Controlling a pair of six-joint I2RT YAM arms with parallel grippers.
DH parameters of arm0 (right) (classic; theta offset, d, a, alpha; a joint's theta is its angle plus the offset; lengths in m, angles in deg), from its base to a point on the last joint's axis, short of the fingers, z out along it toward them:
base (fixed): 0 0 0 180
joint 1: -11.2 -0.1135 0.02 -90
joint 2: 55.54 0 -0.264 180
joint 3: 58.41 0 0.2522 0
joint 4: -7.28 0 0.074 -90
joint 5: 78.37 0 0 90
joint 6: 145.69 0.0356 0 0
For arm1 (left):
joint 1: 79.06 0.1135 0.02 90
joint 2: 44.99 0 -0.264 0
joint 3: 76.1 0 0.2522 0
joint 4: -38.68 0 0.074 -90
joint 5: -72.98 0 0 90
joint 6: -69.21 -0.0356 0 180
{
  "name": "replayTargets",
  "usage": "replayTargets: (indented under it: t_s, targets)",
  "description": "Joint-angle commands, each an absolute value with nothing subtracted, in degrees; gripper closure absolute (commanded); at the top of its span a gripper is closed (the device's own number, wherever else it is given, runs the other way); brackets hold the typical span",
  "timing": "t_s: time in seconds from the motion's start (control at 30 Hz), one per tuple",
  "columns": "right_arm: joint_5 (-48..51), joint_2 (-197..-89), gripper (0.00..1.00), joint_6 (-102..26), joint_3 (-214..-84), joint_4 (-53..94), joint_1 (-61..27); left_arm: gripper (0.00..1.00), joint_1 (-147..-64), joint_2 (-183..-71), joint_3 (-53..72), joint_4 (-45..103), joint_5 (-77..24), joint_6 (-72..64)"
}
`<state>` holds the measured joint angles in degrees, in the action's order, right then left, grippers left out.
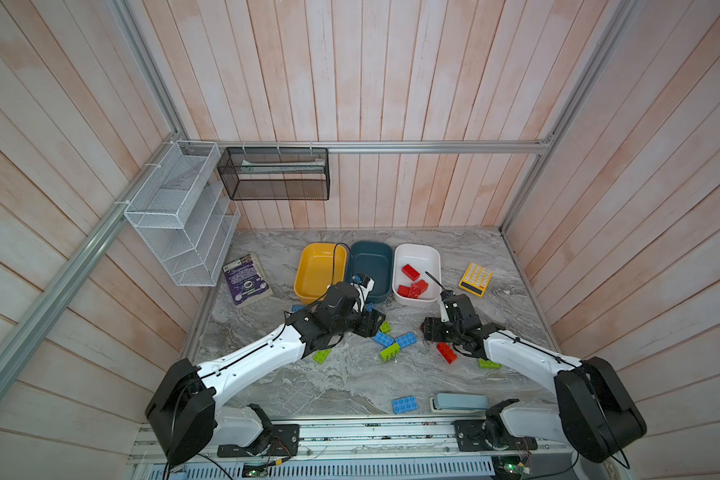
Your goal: Sort the legos into containers by color
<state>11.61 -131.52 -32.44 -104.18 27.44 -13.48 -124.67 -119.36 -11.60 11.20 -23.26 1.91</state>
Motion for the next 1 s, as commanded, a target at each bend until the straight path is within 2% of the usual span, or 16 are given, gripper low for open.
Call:
replayTargets:
  t_s: [0.0, 0.17, 0.33, 0.43, 0.77, 0.97]
  targets:
    - [14.7, -134.2, 0.27, -33.9, -106.3, 27.2, -15.3, 0.33, -124.9, -112.6, -15.6, 11.6, -19.7, 4.9]
    - [16.1, -137.8, 0.38, -33.9, -107.4, 27.0, -16.5, 0.33, -125.0, -106.6, -19.3, 9.4, -17.7, 5.8]
    - [17.1, -139.3, 0.56, -34.0, -108.4, 27.6, -17.0, 0.33, -125.0, -105.2, -21.8, 9.4, -16.9, 6.3]
    - [17.5, -139.0, 0.63, -34.1, -109.3, 28.4, -17.3, 0.33, -125.0, -105.0, -22.7, 9.5, -16.8, 6.3]
    - [13.7, -133.3, 0.63, -34.9, -119.0, 34.0, -17.3, 0.33, -125.0, -102.4, -26.1, 9.1, -16.1, 7.0]
    - [12.6, -137.9, 0.63, -36.5, -130.3, 35.1, -15.9, 0.33, -125.4, -101.1, -27.4, 7.7, -16.5, 7.8]
